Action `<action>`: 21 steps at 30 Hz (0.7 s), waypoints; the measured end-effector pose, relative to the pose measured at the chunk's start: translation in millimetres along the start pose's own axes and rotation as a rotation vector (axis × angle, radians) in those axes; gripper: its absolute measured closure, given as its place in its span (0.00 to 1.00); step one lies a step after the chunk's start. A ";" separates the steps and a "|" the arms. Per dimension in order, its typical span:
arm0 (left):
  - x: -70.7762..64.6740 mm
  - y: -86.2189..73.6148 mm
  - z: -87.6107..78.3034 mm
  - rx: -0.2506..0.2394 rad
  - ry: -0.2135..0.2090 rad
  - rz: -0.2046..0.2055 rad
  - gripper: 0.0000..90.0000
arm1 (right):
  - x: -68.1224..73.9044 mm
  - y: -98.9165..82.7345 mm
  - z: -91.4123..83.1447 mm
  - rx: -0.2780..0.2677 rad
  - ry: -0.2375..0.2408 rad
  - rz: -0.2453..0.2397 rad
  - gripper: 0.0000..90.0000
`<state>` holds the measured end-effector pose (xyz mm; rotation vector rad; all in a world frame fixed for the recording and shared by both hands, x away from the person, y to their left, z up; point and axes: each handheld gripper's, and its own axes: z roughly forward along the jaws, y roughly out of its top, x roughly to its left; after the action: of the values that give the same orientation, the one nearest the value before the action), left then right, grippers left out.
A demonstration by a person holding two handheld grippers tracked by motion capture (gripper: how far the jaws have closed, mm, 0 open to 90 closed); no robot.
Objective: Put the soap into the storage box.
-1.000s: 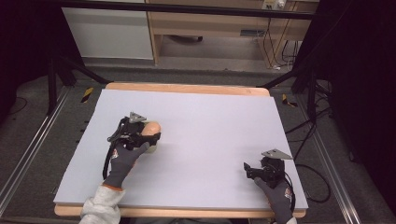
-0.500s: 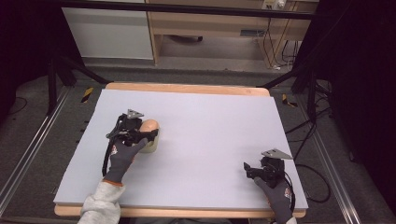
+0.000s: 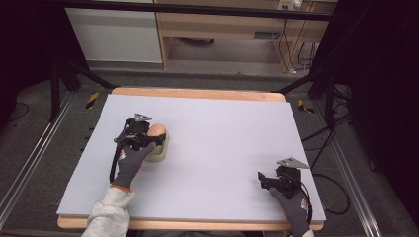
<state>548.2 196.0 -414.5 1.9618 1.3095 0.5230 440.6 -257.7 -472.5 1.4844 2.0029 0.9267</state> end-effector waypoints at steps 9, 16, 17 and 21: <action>9.7 -3.3 8.6 0.017 0.017 -0.013 0.36 | 0.1 0.0 0.4 0.002 0.001 0.000 0.11; 10.9 -6.5 14.9 0.033 0.019 -0.011 0.36 | 0.3 0.0 0.6 0.004 0.000 0.001 0.11; 11.0 -6.8 15.7 0.034 0.019 -0.010 0.36 | 0.3 0.0 0.7 0.003 0.001 0.001 0.11; 11.6 -8.3 18.3 0.042 0.022 -0.011 0.36 | 0.4 0.0 0.7 0.003 0.001 0.000 0.11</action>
<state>559.9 202.4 -433.5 1.9869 1.3546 0.5166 441.0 -257.2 -473.0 1.4862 2.0064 0.9251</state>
